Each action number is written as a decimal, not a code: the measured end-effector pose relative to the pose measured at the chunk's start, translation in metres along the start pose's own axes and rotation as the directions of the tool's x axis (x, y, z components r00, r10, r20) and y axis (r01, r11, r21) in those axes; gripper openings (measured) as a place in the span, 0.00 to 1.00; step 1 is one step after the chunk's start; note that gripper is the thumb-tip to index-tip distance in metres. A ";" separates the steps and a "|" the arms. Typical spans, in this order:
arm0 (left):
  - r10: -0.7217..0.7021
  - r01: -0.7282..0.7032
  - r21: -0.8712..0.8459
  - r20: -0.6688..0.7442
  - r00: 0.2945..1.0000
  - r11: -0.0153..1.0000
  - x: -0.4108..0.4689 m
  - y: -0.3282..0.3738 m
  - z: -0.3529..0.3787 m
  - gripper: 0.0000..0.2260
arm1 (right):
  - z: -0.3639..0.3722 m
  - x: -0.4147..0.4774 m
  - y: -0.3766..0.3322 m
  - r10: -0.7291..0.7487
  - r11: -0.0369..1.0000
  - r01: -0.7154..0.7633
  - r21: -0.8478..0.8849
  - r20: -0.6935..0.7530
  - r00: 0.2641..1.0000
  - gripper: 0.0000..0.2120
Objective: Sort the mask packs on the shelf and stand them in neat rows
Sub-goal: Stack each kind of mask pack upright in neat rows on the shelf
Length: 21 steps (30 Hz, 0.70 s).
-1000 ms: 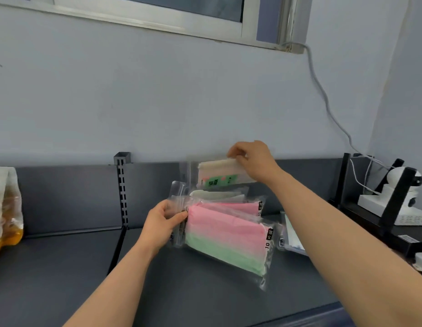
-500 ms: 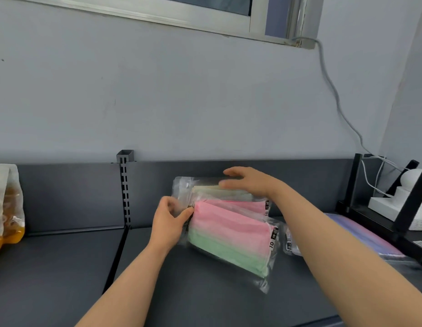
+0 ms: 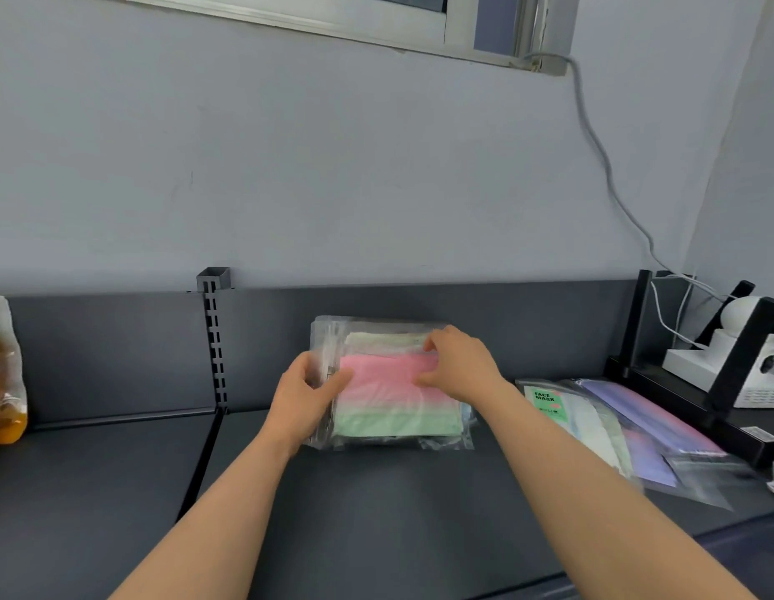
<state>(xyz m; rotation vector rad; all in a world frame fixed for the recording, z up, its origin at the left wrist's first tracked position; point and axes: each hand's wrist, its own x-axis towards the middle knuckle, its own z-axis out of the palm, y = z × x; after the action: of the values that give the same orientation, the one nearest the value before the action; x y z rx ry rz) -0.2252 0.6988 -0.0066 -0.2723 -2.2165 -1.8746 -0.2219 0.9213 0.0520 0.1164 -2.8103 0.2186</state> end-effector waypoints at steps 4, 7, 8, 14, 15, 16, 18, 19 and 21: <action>-0.009 0.009 -0.013 -0.040 0.999 1.000 -0.004 -0.006 0.009 0.29 | 0.011 -0.005 0.000 -0.034 0.989 0.038 0.141 -0.030 0.999 0.27; 0.014 -0.015 -0.002 -0.127 0.992 1.000 -0.004 -0.012 0.013 0.32 | 0.010 -0.012 0.009 -0.011 0.973 0.032 0.228 -0.091 0.996 0.33; 0.018 -0.018 0.000 -0.146 0.989 1.000 -0.003 -0.014 0.014 0.33 | 0.009 -0.015 0.016 0.029 0.972 -0.001 0.237 -0.115 0.993 0.33; 0.025 -0.025 0.002 -0.195 0.980 1.000 0.000 -0.021 0.026 0.37 | 0.008 -0.048 0.083 0.450 0.893 -0.450 0.000 0.044 0.892 0.28; 0.029 -0.029 0.000 -0.200 0.979 1.000 -0.001 -0.020 0.027 0.37 | 0.011 -0.054 0.095 0.517 0.856 -0.516 -0.038 0.082 0.852 0.30; 0.034 -0.035 -0.001 -0.204 0.978 0.999 -0.001 -0.021 0.028 0.37 | 0.014 -0.060 0.103 0.583 0.812 -0.580 -0.064 0.125 0.803 0.33; 0.037 -0.040 -0.007 -0.207 0.978 0.999 -0.002 -0.023 0.030 0.36 | 0.023 -0.069 0.116 0.670 0.739 -0.668 -0.082 0.184 0.719 0.45; 0.040 -0.043 -0.006 -0.208 0.977 0.999 -0.002 -0.023 0.030 0.37 | 0.028 -0.072 0.121 0.686 0.723 -0.687 -0.073 0.194 0.701 0.49; 0.043 -0.046 -0.006 -0.209 0.977 0.999 -0.003 -0.024 0.031 0.37 | 0.031 -0.075 0.122 0.667 0.738 -0.675 -0.025 0.180 0.723 0.45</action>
<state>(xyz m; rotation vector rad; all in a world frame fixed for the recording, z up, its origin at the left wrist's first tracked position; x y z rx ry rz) -0.2305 0.7257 -0.0347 -0.1196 -2.0450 -1.8026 -0.1735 1.0411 -0.0175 -0.9475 -2.8937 0.4487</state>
